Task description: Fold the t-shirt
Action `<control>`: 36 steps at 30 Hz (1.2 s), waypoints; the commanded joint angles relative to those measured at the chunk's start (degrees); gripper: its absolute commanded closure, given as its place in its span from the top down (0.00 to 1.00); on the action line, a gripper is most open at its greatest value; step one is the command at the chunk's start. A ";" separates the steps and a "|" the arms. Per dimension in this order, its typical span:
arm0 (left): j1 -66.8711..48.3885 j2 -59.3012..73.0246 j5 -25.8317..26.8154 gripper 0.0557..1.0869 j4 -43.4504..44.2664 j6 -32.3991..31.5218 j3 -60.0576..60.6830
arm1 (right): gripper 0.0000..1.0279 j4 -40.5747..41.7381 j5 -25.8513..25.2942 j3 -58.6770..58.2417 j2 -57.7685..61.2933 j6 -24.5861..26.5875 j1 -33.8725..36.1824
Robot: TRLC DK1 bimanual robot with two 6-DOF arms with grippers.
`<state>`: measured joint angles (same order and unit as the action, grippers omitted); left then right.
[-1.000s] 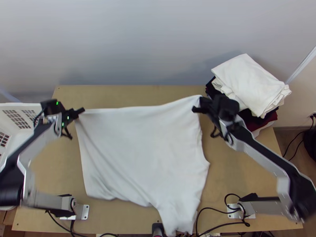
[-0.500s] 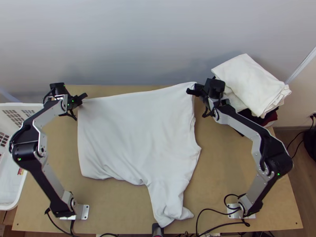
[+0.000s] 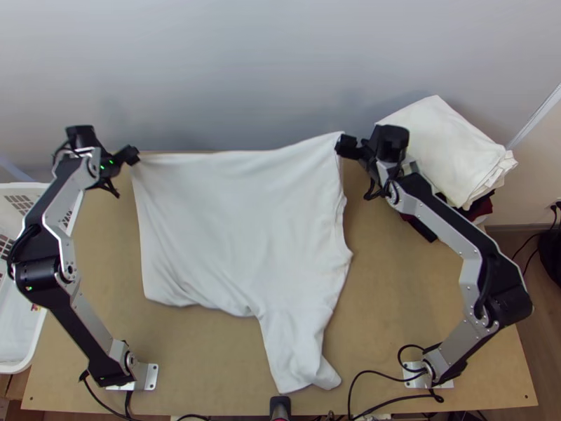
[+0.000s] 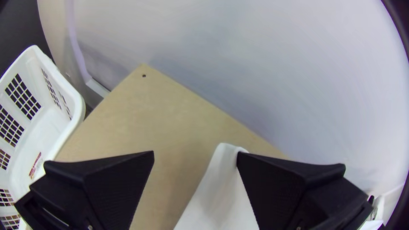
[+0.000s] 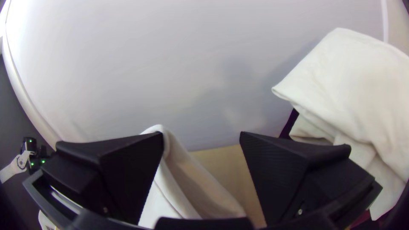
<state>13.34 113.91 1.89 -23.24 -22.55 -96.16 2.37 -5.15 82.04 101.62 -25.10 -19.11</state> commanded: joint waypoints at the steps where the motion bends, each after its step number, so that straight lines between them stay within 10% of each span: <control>1: 0.72 -2.37 -0.84 0.91 -1.01 -1.10 -2.72 | 0.90 -1.49 -0.92 2.42 -1.25 -2.14 0.31; 10: 0.19 -0.62 12.44 0.91 -11.47 -4.52 -4.65 | 0.93 -23.64 3.48 13.58 3.93 -16.56 2.77; 18: 2.92 0.00 21.40 0.91 -15.51 -8.04 -4.65 | 0.93 -38.49 19.47 15.96 2.88 -25.26 4.88; 36: 4.94 -15.21 23.33 0.91 -22.63 -4.09 -2.72 | 0.85 -70.40 30.55 -17.88 -26.13 -20.07 -4.79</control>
<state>17.76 99.96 24.67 -44.75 -27.27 -99.50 -65.95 24.53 68.90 77.87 -46.46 -21.52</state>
